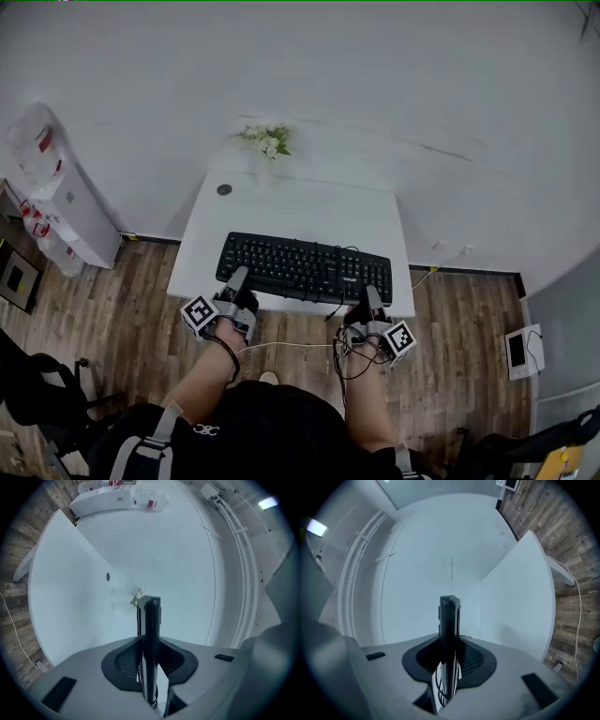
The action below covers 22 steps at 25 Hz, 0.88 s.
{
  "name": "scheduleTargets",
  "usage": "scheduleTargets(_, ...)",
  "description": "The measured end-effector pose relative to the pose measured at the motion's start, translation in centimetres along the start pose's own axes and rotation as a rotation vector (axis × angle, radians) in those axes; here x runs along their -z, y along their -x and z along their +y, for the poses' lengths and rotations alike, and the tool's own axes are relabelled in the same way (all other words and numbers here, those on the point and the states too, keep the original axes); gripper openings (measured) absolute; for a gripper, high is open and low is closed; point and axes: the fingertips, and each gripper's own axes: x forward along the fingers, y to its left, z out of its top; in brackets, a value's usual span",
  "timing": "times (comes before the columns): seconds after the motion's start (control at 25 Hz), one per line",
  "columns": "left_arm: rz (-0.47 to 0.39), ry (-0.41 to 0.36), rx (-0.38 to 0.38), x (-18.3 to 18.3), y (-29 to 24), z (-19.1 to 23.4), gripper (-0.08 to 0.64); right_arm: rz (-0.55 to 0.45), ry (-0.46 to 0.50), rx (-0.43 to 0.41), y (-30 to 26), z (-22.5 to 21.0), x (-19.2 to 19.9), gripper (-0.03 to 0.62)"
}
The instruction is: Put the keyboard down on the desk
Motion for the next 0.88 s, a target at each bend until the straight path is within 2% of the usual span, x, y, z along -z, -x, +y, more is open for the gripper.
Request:
scheduleTargets(0.2,0.009,0.019,-0.013,-1.5,-3.6,1.5,0.08,-0.006,0.002,0.02,-3.4,-1.1,-0.6,0.071)
scheduleTargets(0.36,0.016,0.03,-0.046,-1.3,-5.5,3.2,0.08,-0.008,-0.013,0.055,-5.1,-2.9,-2.0,0.071)
scheduleTargets(0.88,-0.045,0.036,-0.118,-2.2,-11.9,8.0,0.08,0.094,-0.021,0.112,-13.6,-7.6,-5.9,0.072)
